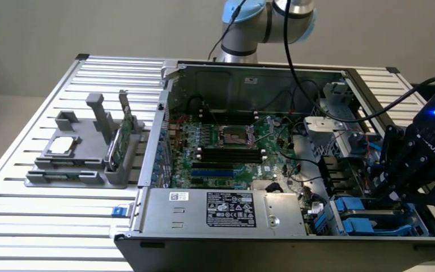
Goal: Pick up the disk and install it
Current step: 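Insert the first disk wire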
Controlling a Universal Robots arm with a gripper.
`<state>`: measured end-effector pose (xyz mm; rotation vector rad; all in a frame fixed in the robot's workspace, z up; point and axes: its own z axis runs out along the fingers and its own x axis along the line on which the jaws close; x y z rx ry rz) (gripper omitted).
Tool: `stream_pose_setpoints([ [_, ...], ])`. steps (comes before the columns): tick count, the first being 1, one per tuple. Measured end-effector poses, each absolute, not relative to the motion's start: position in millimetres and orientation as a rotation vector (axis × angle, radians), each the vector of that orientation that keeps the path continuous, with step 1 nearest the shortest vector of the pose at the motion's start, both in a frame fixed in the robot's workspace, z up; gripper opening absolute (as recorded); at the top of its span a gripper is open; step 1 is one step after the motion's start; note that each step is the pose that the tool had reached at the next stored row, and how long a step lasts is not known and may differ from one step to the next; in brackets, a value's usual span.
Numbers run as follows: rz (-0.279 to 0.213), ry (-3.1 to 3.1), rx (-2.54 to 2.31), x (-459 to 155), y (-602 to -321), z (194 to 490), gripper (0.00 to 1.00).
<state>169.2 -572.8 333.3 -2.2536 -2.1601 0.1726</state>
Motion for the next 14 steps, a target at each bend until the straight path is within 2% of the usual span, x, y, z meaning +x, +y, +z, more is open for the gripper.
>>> stream_pose_setpoints([
  [14, 0.172, -2.16, -2.254, 167.3, -572.8, 333.3, 0.17],
])
